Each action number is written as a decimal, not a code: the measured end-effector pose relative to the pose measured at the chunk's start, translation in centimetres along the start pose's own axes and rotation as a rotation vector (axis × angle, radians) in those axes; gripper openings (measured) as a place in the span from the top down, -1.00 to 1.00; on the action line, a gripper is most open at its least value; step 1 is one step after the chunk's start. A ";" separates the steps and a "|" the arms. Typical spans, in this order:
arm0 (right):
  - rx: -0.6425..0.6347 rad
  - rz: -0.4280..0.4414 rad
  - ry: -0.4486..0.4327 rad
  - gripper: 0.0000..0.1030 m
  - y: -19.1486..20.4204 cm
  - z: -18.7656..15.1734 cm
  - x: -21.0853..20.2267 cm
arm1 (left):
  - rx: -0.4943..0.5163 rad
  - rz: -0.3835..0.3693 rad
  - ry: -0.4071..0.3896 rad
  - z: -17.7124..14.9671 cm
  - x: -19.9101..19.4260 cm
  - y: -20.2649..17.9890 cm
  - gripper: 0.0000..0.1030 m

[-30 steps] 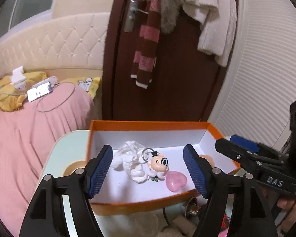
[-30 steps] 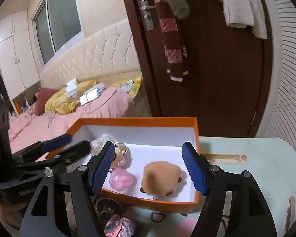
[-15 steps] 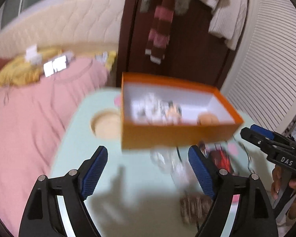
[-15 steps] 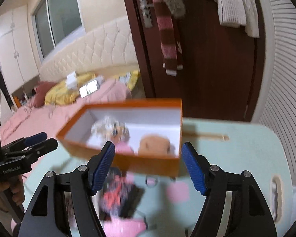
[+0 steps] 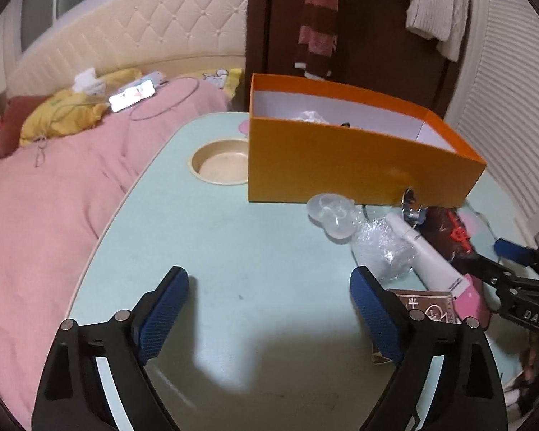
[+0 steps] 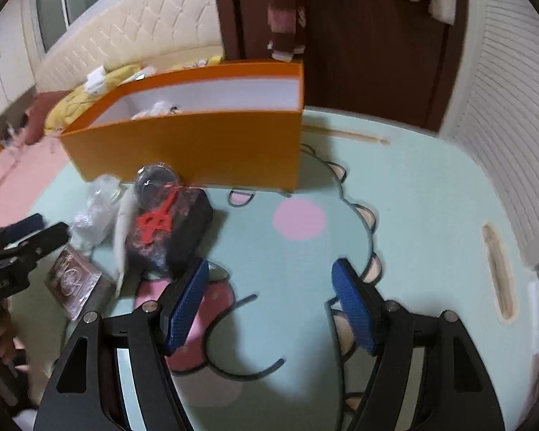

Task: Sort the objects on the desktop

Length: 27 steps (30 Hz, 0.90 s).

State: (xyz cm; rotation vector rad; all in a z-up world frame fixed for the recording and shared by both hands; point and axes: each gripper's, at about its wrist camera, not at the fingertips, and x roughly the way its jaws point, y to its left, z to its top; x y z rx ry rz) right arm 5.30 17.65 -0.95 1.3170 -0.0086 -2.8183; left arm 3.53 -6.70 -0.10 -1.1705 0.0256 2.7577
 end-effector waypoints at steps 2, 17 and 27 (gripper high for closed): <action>-0.013 0.002 0.002 -0.57 0.2 0.0 0.3 | 0.023 0.025 0.006 -0.1 0.3 -0.4 -0.83; -0.047 0.017 0.027 -0.98 0.6 -0.3 0.6 | 0.051 0.032 0.015 -0.2 0.3 -0.4 -0.93; -0.011 0.066 -0.019 -0.93 0.2 -0.5 -0.3 | 0.044 0.034 0.019 -0.2 0.3 -0.9 -0.94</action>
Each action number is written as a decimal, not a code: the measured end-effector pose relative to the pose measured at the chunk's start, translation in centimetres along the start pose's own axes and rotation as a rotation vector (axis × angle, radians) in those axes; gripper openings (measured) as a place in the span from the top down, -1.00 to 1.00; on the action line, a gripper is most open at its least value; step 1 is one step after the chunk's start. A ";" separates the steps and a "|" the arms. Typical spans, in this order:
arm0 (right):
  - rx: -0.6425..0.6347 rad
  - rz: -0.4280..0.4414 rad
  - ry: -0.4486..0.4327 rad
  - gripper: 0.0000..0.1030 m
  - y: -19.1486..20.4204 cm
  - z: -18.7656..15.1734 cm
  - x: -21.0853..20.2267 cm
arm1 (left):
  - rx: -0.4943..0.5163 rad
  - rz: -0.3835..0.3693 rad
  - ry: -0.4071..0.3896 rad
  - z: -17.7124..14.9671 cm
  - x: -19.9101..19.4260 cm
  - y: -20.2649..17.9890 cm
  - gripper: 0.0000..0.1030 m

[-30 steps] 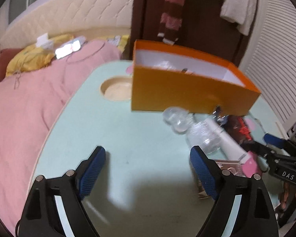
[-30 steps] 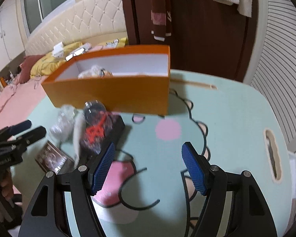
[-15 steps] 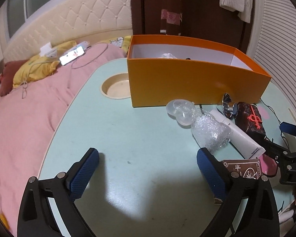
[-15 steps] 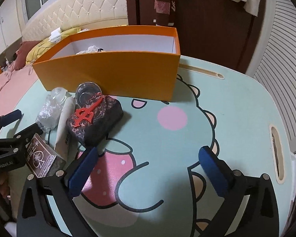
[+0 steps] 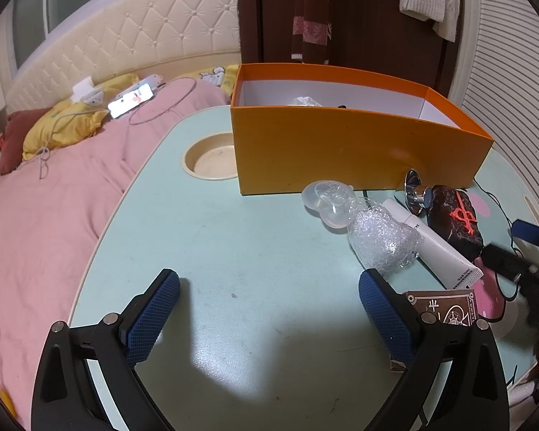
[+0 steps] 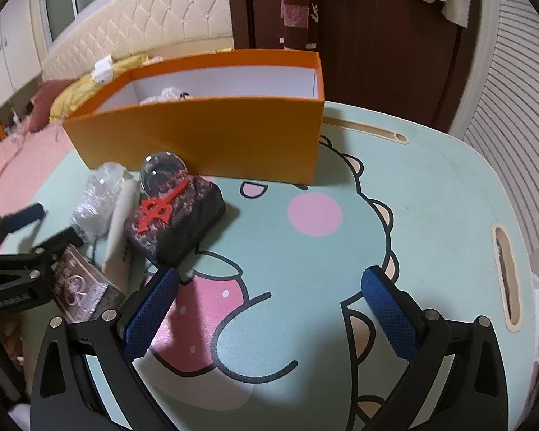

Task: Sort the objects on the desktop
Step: 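Grasp the dark red-symbol block with the right tool while the left tool grasps the bubble-wrapped item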

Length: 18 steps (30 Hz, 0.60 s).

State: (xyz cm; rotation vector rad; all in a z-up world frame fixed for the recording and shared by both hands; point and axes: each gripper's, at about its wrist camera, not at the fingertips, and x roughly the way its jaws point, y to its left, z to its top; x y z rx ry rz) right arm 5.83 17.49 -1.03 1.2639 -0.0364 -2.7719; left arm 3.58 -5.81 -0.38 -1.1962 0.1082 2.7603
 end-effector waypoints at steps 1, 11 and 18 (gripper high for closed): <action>0.005 0.016 -0.018 -0.83 0.0 0.1 -0.3 | 0.000 0.000 0.000 0.0 0.0 0.0 -0.94; 0.037 0.145 -0.002 -0.49 2.7 3.6 1.1 | 0.000 -0.002 0.000 0.0 0.1 -0.1 -0.94; -0.010 0.102 0.040 -0.18 3.7 3.4 2.6 | -0.004 0.000 0.001 0.2 0.1 -0.3 -0.94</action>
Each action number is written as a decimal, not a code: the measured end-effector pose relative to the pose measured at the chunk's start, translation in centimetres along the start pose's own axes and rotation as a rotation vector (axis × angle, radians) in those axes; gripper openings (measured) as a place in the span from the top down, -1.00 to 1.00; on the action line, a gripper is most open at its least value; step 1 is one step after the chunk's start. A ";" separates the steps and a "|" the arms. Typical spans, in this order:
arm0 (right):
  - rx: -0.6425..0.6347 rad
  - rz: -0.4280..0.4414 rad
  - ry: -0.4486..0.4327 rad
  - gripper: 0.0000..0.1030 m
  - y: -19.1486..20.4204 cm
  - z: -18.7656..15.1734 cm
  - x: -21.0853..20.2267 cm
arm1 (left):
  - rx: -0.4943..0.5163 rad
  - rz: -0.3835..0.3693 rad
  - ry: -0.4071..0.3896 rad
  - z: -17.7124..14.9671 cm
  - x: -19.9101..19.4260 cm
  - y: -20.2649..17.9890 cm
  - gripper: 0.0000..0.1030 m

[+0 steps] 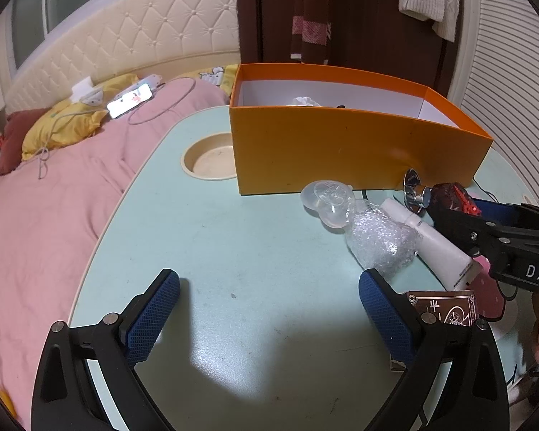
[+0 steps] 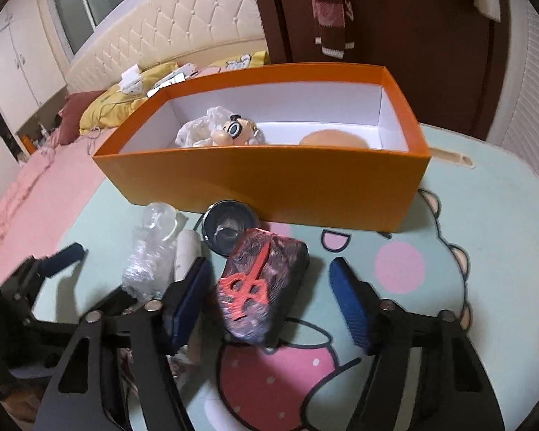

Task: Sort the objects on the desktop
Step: 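Grasp the dark red-symbol block with the right tool while the left tool grasps the bubble-wrapped item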

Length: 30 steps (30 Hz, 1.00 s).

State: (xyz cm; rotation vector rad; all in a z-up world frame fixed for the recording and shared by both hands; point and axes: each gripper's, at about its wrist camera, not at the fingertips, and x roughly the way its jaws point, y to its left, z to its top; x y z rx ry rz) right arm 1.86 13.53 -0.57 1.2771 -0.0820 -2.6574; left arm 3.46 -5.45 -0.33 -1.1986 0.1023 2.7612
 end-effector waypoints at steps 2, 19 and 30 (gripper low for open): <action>-0.002 -0.018 -0.006 -0.18 -0.4 -0.3 -0.1 | 0.002 0.000 0.000 0.0 0.0 0.0 -0.94; 0.170 0.096 -0.088 0.20 -4.8 -1.3 -0.7 | -0.191 -0.224 -0.004 1.4 -0.7 2.1 -0.93; 0.117 0.093 -0.091 0.20 -3.7 -1.7 -0.7 | 0.009 -0.202 0.036 2.7 1.1 -2.7 -0.12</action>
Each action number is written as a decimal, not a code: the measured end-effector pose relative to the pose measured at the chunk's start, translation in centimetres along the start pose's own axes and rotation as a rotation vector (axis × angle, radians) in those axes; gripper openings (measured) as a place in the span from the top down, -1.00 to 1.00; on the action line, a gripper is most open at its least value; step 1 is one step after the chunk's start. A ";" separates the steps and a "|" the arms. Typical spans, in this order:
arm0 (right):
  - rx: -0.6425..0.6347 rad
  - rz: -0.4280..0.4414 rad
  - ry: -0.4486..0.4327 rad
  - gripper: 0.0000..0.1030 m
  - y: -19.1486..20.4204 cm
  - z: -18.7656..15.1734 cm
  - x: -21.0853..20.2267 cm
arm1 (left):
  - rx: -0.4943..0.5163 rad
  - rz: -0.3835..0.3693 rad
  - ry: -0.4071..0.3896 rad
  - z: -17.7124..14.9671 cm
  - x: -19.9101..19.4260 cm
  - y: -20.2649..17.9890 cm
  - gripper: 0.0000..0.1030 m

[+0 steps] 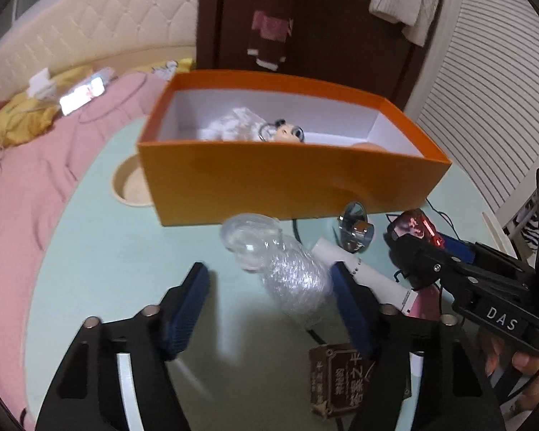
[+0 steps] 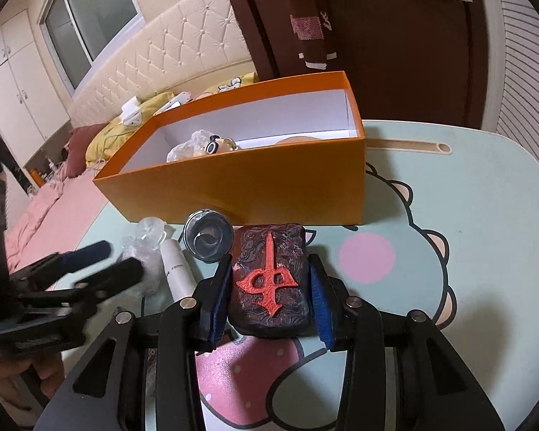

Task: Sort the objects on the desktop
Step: 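Grasp the dark red-symbol block with the right tool while the left tool grasps the bubble-wrapped item, then carry the bubble-wrapped item and dark block into the orange box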

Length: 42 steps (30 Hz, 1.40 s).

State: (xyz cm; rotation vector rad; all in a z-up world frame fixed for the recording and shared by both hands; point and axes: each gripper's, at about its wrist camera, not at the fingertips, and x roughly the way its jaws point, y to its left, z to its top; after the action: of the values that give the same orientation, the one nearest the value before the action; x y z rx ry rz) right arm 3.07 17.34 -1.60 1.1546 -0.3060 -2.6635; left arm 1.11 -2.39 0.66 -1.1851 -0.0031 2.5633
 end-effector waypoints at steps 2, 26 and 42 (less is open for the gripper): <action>0.001 0.002 0.000 0.20 0.0 -0.1 0.0 | 0.029 -0.001 -0.008 0.0 0.0 -0.4 0.25; -0.052 -0.010 -0.047 0.20 1.5 0.4 -1.9 | -0.031 -0.011 -0.131 0.0 -4.2 2.3 0.37; -0.105 -0.006 -0.088 0.20 3.2 3.6 -4.5 | 0.013 -0.012 -0.141 4.9 -4.4 1.0 0.37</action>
State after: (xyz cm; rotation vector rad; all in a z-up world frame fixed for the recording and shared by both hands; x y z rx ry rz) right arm 3.79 15.95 4.84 1.0109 -0.1758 -2.7049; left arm -0.14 -3.94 7.00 -0.9946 -0.0254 2.6261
